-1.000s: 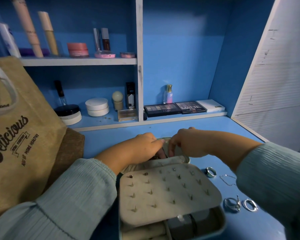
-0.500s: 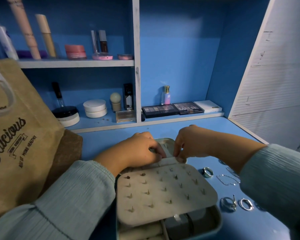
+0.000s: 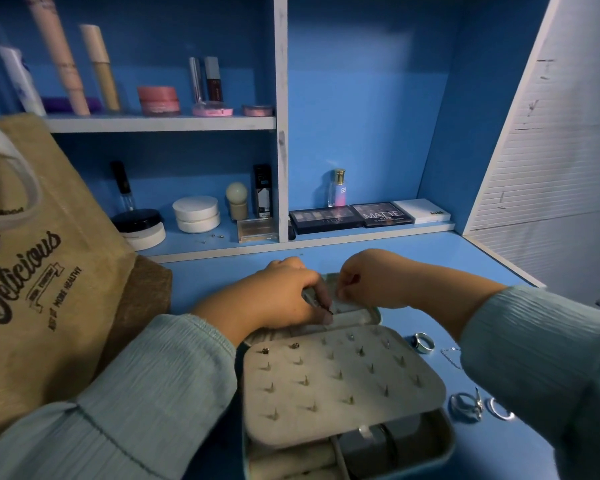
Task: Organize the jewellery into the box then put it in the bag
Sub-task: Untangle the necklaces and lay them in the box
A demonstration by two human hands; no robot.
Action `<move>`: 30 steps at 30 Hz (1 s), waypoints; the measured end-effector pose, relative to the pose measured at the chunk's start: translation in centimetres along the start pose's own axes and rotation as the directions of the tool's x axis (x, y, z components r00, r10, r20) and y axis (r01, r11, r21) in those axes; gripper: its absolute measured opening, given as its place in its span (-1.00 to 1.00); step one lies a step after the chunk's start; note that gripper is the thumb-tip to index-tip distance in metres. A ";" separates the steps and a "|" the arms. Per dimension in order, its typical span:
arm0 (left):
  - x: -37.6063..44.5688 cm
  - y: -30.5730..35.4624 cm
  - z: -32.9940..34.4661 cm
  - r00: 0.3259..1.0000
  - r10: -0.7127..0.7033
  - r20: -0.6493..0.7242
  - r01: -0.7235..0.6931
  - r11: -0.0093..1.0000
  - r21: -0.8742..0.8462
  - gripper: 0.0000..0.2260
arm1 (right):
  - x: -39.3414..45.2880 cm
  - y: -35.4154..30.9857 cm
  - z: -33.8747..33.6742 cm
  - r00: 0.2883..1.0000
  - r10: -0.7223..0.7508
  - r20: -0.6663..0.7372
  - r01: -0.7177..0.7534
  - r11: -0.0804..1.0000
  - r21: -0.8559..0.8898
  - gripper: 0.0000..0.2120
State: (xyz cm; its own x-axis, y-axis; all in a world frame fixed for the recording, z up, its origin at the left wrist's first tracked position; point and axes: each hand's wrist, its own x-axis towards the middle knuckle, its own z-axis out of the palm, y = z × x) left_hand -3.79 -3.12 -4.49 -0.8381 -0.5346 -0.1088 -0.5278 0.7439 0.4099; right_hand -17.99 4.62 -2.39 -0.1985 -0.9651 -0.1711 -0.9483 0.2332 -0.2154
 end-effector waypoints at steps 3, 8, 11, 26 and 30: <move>0.0 0.0 -0.2 0.999 -0.033 -0.006 0.033 0.999 0.035 -0.85 | -0.2 -0.3 0.2 0.999 0.003 0.049 -0.006 0.999 0.054 -0.86; -0.1 0.3 -0.6 0.999 -0.013 0.047 0.012 1.000 0.014 -0.92 | -1.0 -1.0 -0.4 0.987 -0.033 0.155 0.023 0.998 0.064 -0.74; -0.2 0.4 -0.7 0.998 0.000 0.067 0.000 1.000 0.002 -0.92 | -1.2 -1.4 -0.8 0.973 -0.039 0.229 0.032 0.999 0.034 -0.69; -0.2 0.4 -0.8 0.998 -0.007 0.064 0.008 1.000 -0.012 -0.90 | -1.2 -1.4 -0.8 0.970 -0.026 0.242 0.043 0.997 -0.065 -0.68; -0.3 0.6 -0.6 0.999 -0.014 0.036 0.014 1.000 0.016 -0.97 | -1.9 -0.2 -1.5 0.993 -0.013 0.121 0.005 0.998 0.067 -0.68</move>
State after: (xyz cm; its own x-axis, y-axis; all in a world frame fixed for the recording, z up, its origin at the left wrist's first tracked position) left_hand -3.80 -2.75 -3.70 -0.8348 -0.5306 -0.1469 -0.5415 0.7428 0.3938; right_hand -17.77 6.28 -0.59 -0.1544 -0.9465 -0.2832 -0.9305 0.2357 -0.2804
